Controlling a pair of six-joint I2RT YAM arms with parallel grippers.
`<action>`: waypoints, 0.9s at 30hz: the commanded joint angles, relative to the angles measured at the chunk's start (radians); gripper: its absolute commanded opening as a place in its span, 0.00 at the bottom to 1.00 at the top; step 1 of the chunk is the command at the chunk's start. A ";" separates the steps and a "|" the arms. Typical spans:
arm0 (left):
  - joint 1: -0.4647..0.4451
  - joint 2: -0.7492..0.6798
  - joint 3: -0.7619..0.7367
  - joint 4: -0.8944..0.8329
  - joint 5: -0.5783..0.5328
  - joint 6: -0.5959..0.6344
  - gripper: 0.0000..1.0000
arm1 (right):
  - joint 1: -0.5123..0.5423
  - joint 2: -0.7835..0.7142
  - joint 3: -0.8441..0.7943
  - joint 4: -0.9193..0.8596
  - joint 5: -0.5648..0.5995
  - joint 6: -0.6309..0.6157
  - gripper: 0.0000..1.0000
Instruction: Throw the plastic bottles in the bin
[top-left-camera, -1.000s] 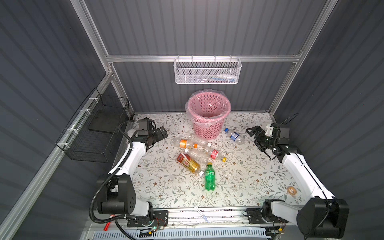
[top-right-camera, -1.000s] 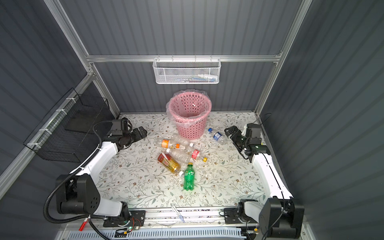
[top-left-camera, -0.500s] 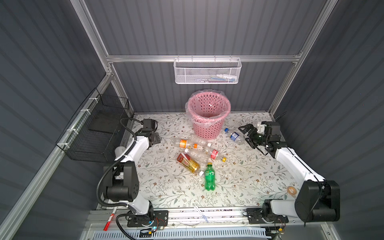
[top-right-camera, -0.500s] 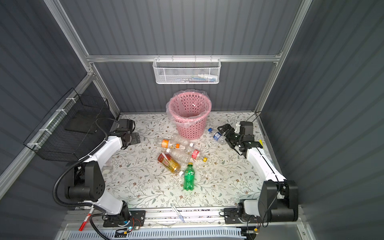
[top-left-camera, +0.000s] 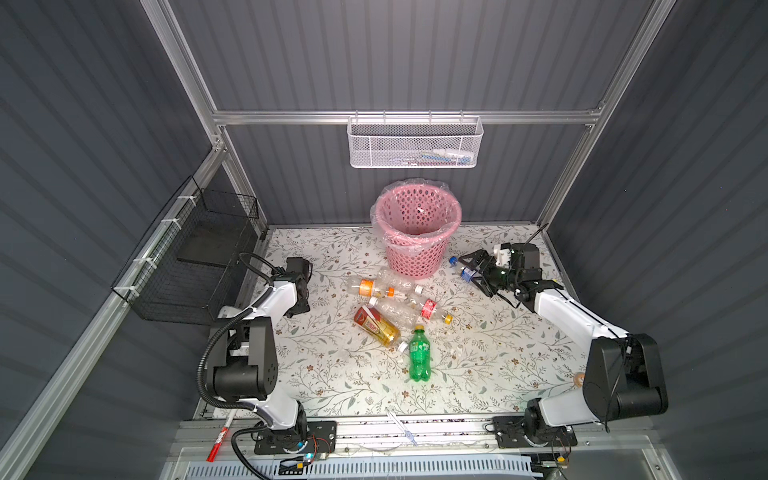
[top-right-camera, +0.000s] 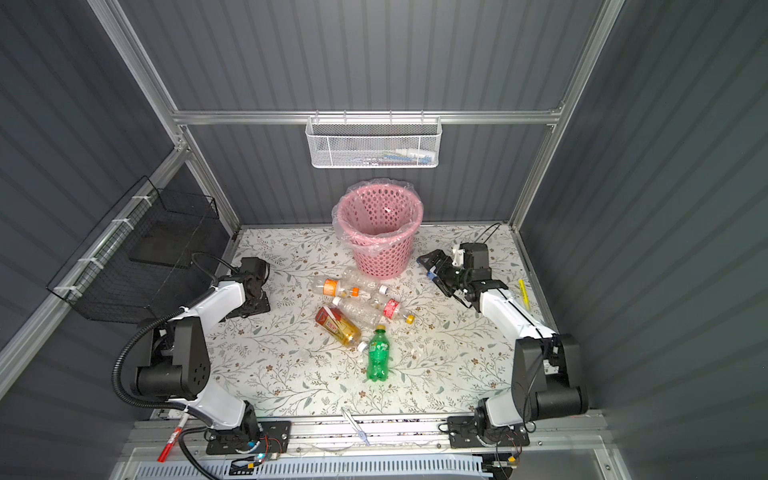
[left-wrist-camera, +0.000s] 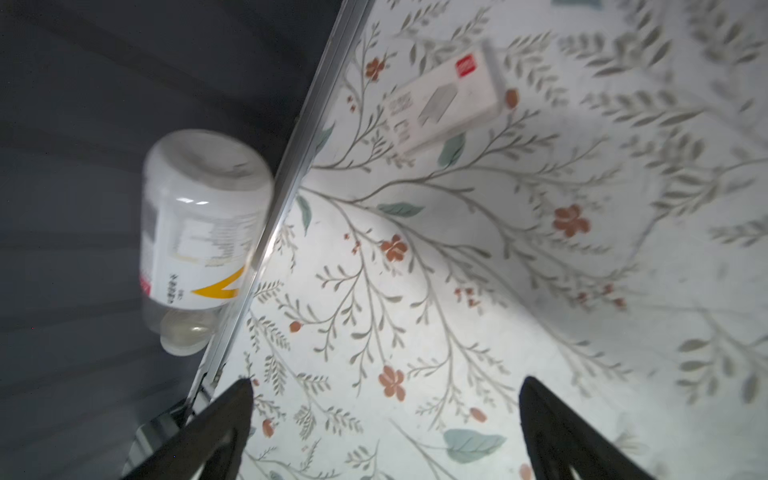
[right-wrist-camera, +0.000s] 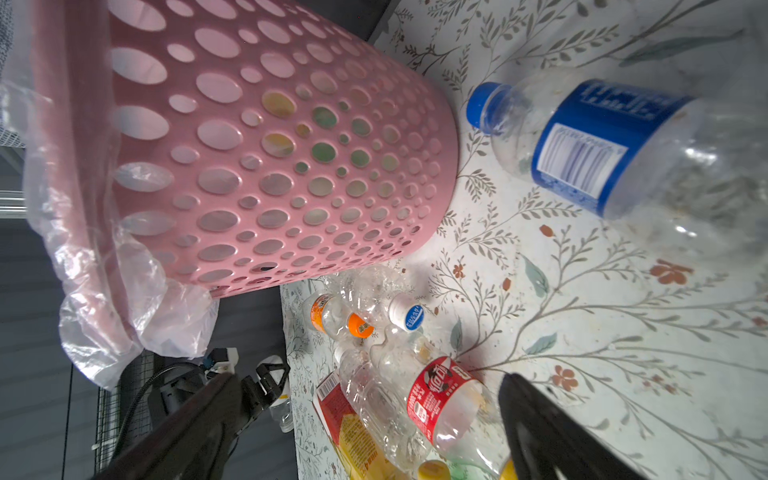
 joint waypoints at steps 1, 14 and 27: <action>0.021 -0.004 0.009 -0.031 -0.062 0.038 1.00 | 0.020 0.027 -0.017 0.078 -0.049 0.026 0.99; 0.158 0.061 -0.088 0.201 -0.225 0.340 1.00 | 0.047 0.087 -0.165 0.408 -0.133 0.177 0.99; 0.289 0.199 -0.079 0.422 -0.274 0.519 1.00 | 0.047 0.105 -0.261 0.548 -0.147 0.249 0.99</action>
